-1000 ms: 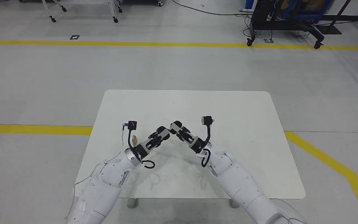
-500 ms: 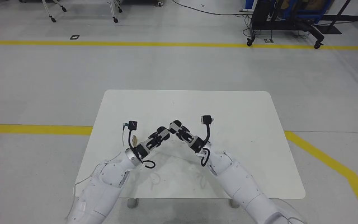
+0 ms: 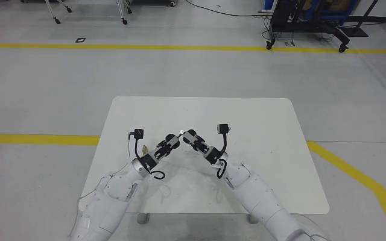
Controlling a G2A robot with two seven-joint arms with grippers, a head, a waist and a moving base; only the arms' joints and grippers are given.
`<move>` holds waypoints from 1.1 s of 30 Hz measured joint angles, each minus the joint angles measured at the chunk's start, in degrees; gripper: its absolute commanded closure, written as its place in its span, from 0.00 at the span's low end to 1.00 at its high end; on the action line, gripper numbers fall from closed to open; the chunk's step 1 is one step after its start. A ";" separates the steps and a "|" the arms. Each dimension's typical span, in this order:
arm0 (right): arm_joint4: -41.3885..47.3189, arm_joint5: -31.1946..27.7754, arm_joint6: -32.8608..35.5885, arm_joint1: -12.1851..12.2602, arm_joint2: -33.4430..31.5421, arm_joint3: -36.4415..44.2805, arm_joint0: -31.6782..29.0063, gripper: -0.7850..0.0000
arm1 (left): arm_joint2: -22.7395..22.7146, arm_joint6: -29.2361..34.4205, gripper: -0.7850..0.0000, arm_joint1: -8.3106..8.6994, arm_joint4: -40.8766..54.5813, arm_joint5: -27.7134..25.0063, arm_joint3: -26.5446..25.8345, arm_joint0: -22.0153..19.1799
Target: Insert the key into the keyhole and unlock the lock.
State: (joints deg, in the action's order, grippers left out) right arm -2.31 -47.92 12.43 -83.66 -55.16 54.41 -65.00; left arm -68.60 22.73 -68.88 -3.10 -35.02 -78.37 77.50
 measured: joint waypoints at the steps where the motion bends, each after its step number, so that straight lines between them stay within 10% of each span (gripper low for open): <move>1: 0.00 0.00 0.00 0.00 0.00 0.00 0.00 0.00 | -0.16 -0.18 1.00 0.03 -0.11 -0.18 -0.06 0.06; 11: -1.67 0.25 1.58 0.37 -0.33 0.75 0.07 0.00 | 0.02 -0.36 1.00 -0.06 1.25 1.20 -0.47 0.34; 18: -15.34 -5.99 12.96 4.92 -8.14 1.88 2.11 0.00 | 1.16 5.38 1.00 0.21 0.43 -0.21 -1.65 0.18; 25: -1.00 -5.51 35.72 8.68 -11.48 6.90 1.03 0.44 | 2.02 16.26 1.00 0.82 3.60 -3.65 0.03 -1.83; 33: 4.00 -0.92 43.00 10.77 -7.59 10.17 0.88 0.51 | 3.26 18.68 1.00 1.09 1.78 -4.82 0.28 -2.42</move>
State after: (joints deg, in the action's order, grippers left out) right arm 1.69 -48.84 55.43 -72.90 -62.75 64.58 -64.12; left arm -65.34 41.40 -67.79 -1.32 -39.84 -78.09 75.08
